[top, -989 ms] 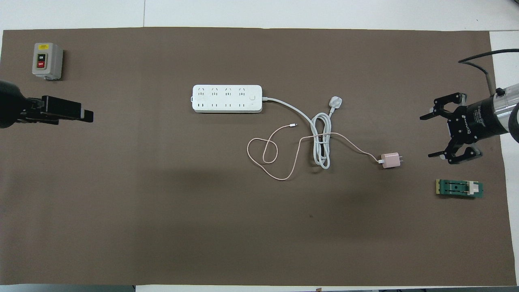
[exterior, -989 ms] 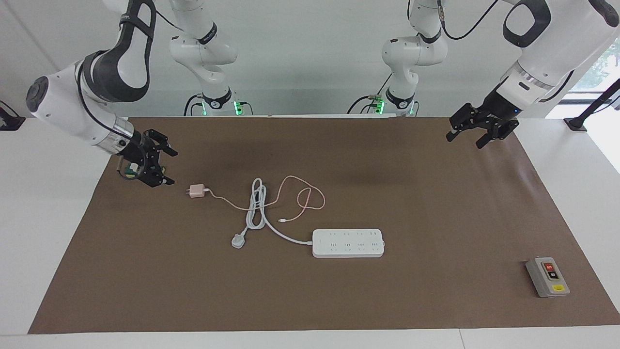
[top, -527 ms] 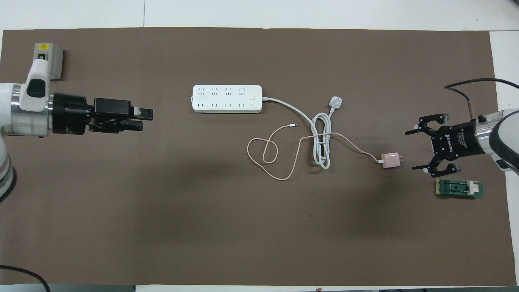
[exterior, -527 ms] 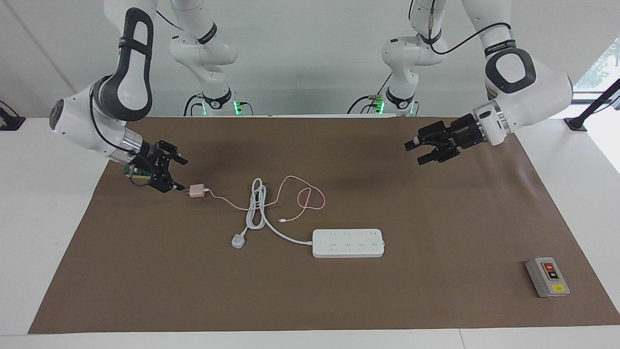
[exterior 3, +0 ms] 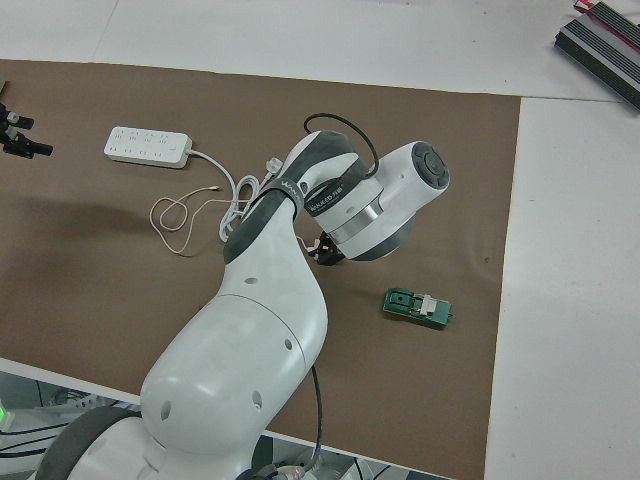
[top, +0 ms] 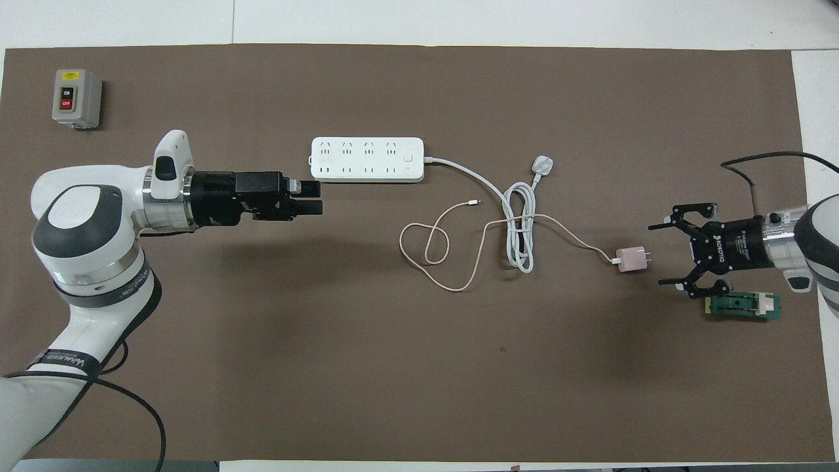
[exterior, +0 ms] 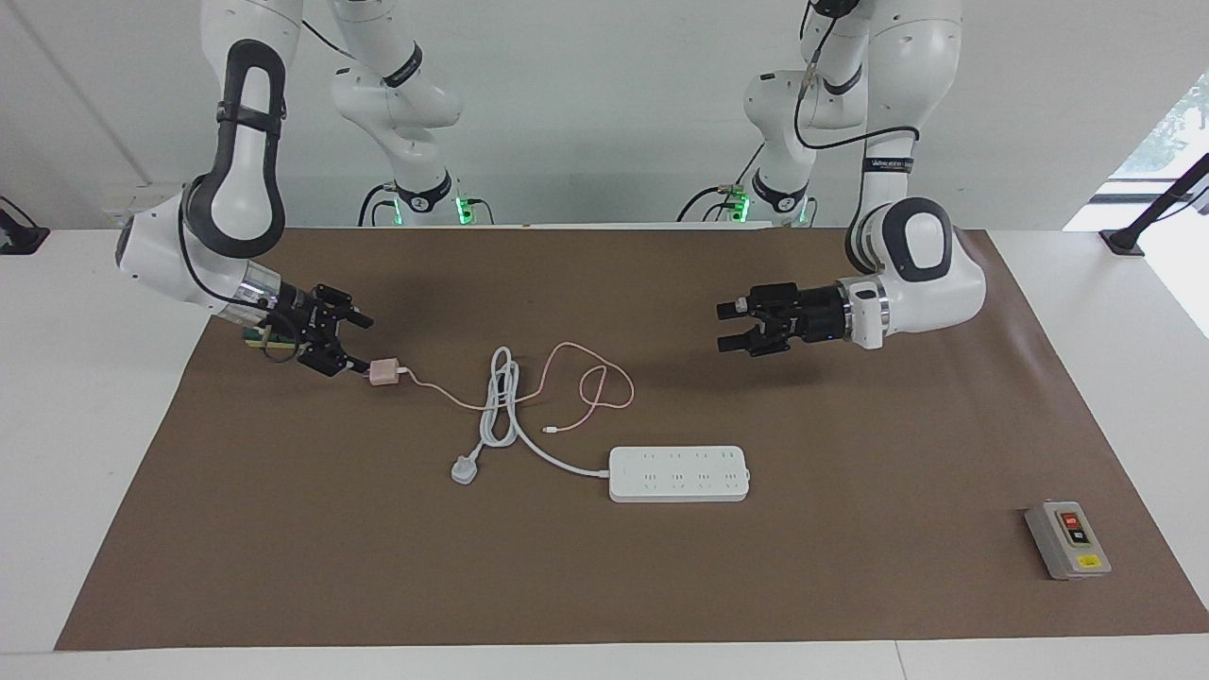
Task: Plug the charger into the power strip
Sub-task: 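Grasp the power strip with the left gripper while the right gripper approaches, then close the right gripper on the pink charger plug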
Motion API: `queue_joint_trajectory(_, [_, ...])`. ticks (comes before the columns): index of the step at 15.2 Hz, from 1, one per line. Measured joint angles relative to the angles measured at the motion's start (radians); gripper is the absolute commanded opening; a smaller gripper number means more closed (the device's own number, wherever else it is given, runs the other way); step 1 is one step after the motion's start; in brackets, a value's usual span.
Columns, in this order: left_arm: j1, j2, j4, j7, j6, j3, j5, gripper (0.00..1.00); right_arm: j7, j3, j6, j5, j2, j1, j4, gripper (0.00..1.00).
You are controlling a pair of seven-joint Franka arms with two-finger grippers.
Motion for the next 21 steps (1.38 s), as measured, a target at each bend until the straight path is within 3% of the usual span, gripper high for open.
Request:
queue_joint_trajectory(3, [-0.005, 0.054, -0.002, 0.025, -0.042, -0.003, -0.089, 1.00, -0.046, 0.000, -0.001, 0.047, 0.045, -0.021, -0.003, 1.00])
queue_joint_trajectory(6, [-0.039, 0.061, -0.004, 0.041, -0.051, -0.004, -0.144, 1.00, -0.120, 0.001, -0.014, 0.062, 0.082, -0.021, -0.003, 1.00])
queue_joint_trajectory(19, [-0.066, 0.061, -0.001, 0.121, -0.029, -0.004, -0.160, 1.00, -0.234, 0.001, -0.015, 0.063, 0.163, -0.029, 0.020, 1.00])
queue_joint_trajectory(21, [-0.066, 0.061, -0.001, 0.121, -0.028, -0.004, -0.160, 1.00, -0.245, 0.001, -0.016, 0.063, 0.171, -0.031, 0.027, 0.94])
